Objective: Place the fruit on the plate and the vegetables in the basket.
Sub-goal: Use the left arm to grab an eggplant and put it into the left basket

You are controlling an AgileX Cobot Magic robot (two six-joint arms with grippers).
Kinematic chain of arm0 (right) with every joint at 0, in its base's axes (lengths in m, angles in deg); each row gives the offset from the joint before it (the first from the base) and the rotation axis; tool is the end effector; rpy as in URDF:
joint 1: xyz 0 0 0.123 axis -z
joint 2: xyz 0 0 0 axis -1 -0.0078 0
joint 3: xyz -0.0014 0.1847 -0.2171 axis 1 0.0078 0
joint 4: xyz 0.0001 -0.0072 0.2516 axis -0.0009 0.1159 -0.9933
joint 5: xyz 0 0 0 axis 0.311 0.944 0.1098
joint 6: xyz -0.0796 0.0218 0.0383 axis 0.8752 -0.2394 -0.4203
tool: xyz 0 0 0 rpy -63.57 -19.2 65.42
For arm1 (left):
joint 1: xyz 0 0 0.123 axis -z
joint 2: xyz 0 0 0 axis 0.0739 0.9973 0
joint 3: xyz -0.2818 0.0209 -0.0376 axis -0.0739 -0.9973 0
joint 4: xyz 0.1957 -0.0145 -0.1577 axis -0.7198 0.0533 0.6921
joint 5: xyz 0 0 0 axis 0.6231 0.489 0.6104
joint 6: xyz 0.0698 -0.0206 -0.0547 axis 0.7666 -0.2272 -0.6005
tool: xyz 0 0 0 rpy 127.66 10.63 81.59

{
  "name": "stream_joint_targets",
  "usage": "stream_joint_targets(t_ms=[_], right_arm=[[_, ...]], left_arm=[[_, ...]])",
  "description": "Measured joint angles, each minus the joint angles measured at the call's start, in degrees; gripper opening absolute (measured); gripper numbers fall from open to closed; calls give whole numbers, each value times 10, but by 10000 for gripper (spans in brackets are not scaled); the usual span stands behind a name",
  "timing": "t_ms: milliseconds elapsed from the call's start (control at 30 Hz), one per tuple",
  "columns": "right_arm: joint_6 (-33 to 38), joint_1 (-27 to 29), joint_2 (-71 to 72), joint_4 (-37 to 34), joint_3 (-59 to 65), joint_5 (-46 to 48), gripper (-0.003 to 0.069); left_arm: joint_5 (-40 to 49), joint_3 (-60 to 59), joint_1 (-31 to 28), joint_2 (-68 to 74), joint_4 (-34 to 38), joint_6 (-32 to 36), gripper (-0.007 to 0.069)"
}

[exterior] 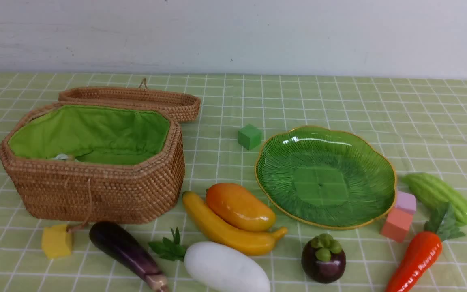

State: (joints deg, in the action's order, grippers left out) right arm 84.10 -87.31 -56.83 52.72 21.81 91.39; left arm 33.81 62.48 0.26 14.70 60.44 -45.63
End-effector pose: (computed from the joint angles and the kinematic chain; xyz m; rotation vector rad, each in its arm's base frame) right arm 0.0513 0.0101 0.1728 0.0915 1.8924 0.2027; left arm 0.0519 -0.0057 0.1692 -0.2646 1.8829 -0.3228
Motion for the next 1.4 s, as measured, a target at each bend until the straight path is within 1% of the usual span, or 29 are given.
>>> stream_joint_targets(t_ms=[733,833,900,933,967,1000,1033,1067,1133,1200,1267,1333,1367,1400], right_arm=[[0,0,0,0,0,0,240],[0,0,0,0,0,0,240],[0,0,0,0,0,0,240],[0,0,0,0,0,0,240],[0,0,0,0,0,0,240],[0,0,0,0,0,0,240],[0,0,0,0,0,0,240],[0,0,0,0,0,0,240],[0,0,0,0,0,0,240],[0,0,0,0,0,0,240],[0,0,0,0,0,0,240],[0,0,0,0,0,0,240],[0,0,0,0,0,0,240],[0,0,0,0,0,0,240]], left_arm=[[-1,0,0,0,0,0,239],[-21,0,0,0,-8,-2,239],[-82,0,0,0,20,-30,239],[-97,0,0,0,33,-44,239],[-127,0,0,0,64,-64,239],[-138,0,0,0,69,-72,239],[-175,0,0,0,111,-98,239],[-200,0,0,0,136,-116,239],[-242,0,0,0,180,-134,239],[-267,0,0,0,200,-140,239],[-275,0,0,0,207,-143,235],[-264,7,0,0,210,-144,200],[-256,8,0,0,209,-144,195],[-214,39,0,2,198,-144,135]])
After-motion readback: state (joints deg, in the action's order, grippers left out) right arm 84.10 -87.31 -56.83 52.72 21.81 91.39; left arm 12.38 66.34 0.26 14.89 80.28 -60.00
